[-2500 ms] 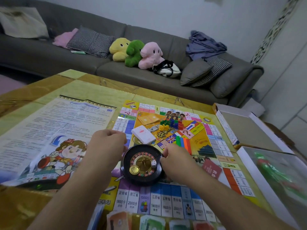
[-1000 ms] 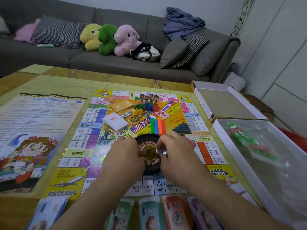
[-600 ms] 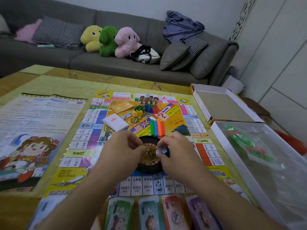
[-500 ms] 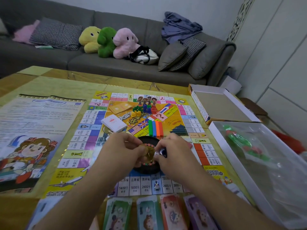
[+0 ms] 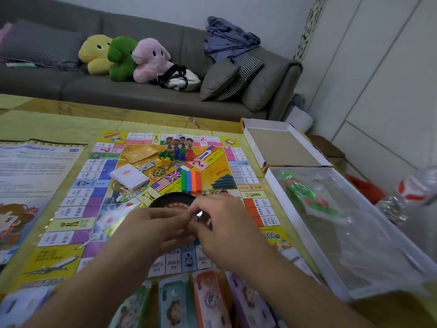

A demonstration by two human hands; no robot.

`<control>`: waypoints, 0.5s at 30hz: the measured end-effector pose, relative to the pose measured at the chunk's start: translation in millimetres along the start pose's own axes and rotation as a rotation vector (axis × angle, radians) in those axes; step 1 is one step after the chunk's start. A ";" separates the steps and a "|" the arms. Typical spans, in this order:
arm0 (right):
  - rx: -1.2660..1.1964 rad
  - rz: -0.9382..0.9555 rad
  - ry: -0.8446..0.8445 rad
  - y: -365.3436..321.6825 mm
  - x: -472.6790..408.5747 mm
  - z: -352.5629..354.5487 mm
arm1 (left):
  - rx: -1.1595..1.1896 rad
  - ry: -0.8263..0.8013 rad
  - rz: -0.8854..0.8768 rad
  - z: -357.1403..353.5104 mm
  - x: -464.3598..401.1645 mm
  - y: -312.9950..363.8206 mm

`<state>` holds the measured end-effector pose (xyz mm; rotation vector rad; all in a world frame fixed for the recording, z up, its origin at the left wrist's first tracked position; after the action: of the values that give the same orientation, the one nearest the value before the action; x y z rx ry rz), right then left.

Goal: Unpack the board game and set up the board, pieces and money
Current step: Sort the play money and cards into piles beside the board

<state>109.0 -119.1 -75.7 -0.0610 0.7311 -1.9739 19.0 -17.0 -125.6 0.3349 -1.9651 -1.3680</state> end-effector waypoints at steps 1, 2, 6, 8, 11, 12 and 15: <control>-0.001 -0.002 -0.006 2.3 3.8 1.6 | -0.023 -0.008 0.000 -3.4 1.4 -1.4; 0.002 0.004 -0.012 3.6 6.8 2.0 | -0.036 -0.009 0.004 -5.9 2.6 -2.7; 0.048 0.024 0.009 14.9 19.5 13.9 | -0.078 -0.002 0.025 -24.4 7.5 -10.0; 0.098 0.037 -0.021 18.4 25.1 17.6 | -0.091 0.009 0.025 -34.6 10.1 -13.8; 0.308 0.091 -0.076 20.8 34.6 21.3 | -0.076 0.013 0.057 -50.9 13.1 -22.6; 0.366 0.093 -0.088 21.5 37.3 22.9 | -0.047 0.005 0.080 -55.6 14.0 -24.8; 0.417 0.023 -0.127 36.4 43.4 28.9 | 0.055 -0.003 0.160 -72.2 15.4 -26.7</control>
<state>125.5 -180.1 -82.1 0.0727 0.2284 -2.0411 52.0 -88.2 -129.7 0.1964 -1.9894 -1.2153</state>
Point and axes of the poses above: each hand's wrist, its own x-axis away from the middle knuckle, its own z-axis out of the back of the hand, y = z × x, the point moved 7 cm from there along -x, towards the middle knuckle, and after that the axes turned 2 degrees about y, right-handed, at the moved point
